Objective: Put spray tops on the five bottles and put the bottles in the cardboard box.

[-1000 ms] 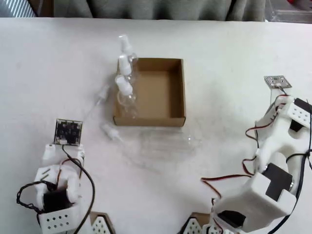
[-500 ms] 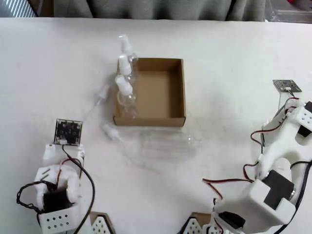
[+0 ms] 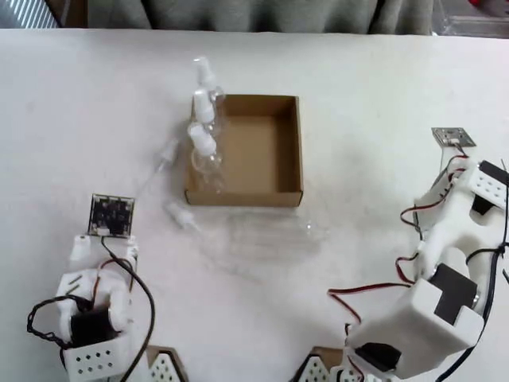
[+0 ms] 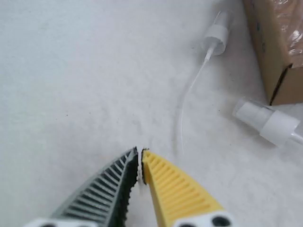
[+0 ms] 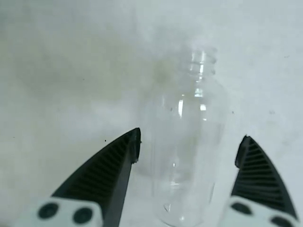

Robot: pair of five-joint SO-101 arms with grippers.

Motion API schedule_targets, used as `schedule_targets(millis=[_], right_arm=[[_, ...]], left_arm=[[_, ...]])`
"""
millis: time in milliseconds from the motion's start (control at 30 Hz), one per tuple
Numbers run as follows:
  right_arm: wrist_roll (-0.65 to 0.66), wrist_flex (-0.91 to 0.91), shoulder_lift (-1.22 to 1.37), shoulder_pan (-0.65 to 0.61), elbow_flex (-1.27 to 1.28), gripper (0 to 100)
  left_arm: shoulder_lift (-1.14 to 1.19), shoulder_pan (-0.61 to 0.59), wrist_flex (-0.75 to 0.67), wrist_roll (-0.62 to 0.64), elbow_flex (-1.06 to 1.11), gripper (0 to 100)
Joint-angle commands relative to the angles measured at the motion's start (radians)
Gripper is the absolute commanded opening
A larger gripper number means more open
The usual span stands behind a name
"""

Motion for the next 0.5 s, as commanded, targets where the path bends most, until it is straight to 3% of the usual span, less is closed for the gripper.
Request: schedule_targets(millis=[0, 467], right_arm=[[-0.037, -0.01, -0.01, -0.013, -0.051, 29.9], [-0.069, -0.033, 0.101, -0.015, -0.138, 29.8]], left_arm=[[-0.012, 0.013, -0.003, -0.006, -0.002, 3], [-0.012, 0.013, -0.005, -0.006, -0.002, 3]])
